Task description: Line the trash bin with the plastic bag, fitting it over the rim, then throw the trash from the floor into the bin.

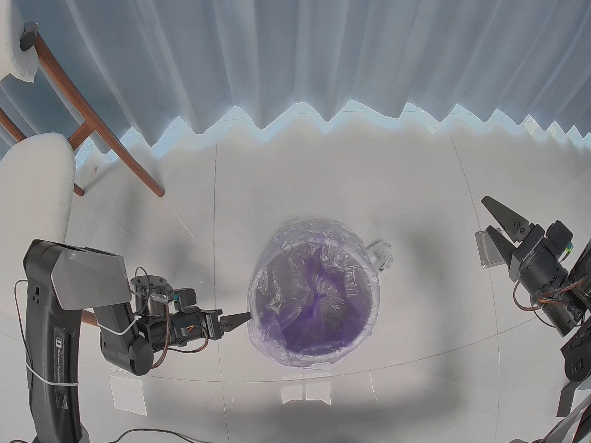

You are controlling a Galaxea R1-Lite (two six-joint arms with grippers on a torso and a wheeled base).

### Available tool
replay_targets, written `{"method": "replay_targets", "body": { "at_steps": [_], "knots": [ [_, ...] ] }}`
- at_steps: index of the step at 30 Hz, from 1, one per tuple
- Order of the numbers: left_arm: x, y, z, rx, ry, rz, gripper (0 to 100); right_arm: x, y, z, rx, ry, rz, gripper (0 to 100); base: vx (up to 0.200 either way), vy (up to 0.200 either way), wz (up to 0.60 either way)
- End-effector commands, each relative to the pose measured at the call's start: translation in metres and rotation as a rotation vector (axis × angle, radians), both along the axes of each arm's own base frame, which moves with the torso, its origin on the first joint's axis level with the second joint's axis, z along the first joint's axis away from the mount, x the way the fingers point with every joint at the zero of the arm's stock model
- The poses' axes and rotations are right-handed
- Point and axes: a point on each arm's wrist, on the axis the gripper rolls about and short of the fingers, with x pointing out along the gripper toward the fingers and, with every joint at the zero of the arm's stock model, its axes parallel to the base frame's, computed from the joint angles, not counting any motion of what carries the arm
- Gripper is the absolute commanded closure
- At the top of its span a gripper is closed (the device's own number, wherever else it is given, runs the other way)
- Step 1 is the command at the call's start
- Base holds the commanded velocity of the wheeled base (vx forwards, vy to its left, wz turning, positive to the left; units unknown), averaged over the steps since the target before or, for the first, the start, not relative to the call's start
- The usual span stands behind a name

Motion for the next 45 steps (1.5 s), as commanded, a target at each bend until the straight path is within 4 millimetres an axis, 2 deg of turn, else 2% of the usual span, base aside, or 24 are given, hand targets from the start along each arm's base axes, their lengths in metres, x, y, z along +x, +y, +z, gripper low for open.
{"method": "replay_targets", "body": {
  "at_steps": [1,10,14,16,17,26,30,31,34,36,39,40,42,45],
  "knots": [
    [0.019,-0.016,-0.004,0.02,0.003,0.01,0,-0.002,0.0,0.004,0.005,-0.025,0.001,0,0.0,0.0,0.0],
    [0.05,-0.024,-0.021,0.077,0.03,0.099,0,-0.004,-0.001,0.006,0.005,-0.033,0.002,0,0.0,0.0,0.0],
    [0.066,-0.025,-0.025,0.154,0.091,0.198,0,-0.004,-0.001,0.006,0.005,-0.033,0.002,0,0.0,0.0,0.0],
    [0.068,-0.026,-0.025,0.164,0.096,0.211,0,-0.004,-0.001,0.006,0.005,-0.033,0.002,0,0.0,0.0,0.0],
    [0.077,-0.025,-0.025,0.212,0.129,0.271,0,-0.004,-0.001,0.005,0.003,-0.032,0.0,0,0.0,0.0,0.0],
    [0.086,-0.025,-0.022,0.289,0.166,0.386,0,-0.003,-0.001,0.002,-0.001,-0.016,0.0,0,0.0,0.0,0.0],
    [0.079,-0.025,-0.015,0.283,0.176,0.39,0,-0.003,-0.001,0.002,-0.001,-0.016,0.0,0,0.0,0.0,0.0],
    [0.067,-0.021,0.009,0.238,0.166,0.407,0,-0.003,-0.001,0.002,-0.004,-0.011,0.0,0,0.0,0.0,0.0],
    [0.041,-0.014,0.037,0.151,0.166,0.415,0,-0.002,0.0,-0.009,-0.022,0.049,0.008,0,0.0,0.0,0.0],
    [0.021,-0.005,0.063,0.08,0.115,0.407,0,0.0,0.0,-0.022,-0.055,0.108,0.01,0,0.0,0.0,0.0],
    [-0.015,0.013,0.113,-0.057,-0.087,0.371,0,0.003,0.001,-0.04,-0.136,0.171,0.002,0,0.0,0.0,0.0],
    [-0.019,0.014,0.122,-0.08,-0.132,0.358,0,0.002,0.0,-0.042,-0.153,0.174,0.001,0,0.0,0.0,0.0],
    [-0.05,0.019,0.174,-0.244,-0.404,0.276,0,-0.003,-0.001,-0.05,-0.246,0.182,0.004,0,0.0,0.0,0.0],
    [-0.085,0.018,0.219,-0.346,-0.505,0.182,0,-0.002,0.004,-0.063,-0.302,0.228,0.036,0,0.0,0.0,0.0]
  ]
}}
